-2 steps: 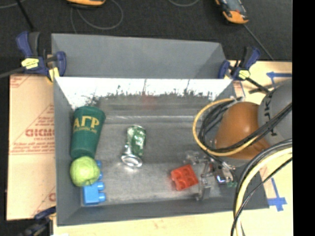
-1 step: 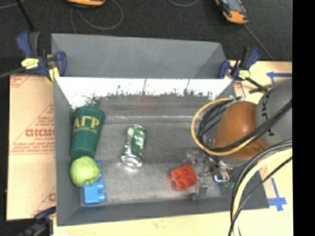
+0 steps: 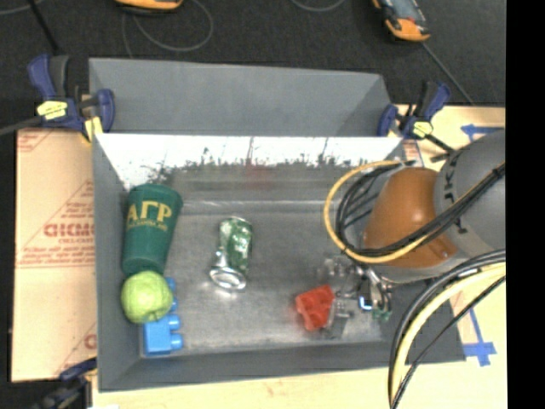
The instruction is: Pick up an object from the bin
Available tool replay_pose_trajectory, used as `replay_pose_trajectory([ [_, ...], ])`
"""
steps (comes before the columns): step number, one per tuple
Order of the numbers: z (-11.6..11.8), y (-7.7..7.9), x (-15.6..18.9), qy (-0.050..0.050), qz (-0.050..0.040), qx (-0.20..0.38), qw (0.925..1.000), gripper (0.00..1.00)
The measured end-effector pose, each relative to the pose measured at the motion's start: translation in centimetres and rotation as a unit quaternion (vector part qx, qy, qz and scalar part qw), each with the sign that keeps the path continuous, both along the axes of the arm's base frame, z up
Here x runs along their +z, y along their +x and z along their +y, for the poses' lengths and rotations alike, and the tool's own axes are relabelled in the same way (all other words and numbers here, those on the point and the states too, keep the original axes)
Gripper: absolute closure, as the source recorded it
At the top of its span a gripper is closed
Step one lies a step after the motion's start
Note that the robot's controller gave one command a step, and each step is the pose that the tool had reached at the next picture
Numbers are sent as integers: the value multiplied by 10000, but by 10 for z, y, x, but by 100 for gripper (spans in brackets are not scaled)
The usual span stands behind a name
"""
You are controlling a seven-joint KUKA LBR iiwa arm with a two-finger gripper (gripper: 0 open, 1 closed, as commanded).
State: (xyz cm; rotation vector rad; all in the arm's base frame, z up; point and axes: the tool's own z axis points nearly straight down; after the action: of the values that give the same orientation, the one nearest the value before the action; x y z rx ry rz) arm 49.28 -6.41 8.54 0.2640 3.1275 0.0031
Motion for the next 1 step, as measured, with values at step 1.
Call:
replay_pose_trajectory([
  [1,20,4,-15,-21,8,1327,9912,100],
])
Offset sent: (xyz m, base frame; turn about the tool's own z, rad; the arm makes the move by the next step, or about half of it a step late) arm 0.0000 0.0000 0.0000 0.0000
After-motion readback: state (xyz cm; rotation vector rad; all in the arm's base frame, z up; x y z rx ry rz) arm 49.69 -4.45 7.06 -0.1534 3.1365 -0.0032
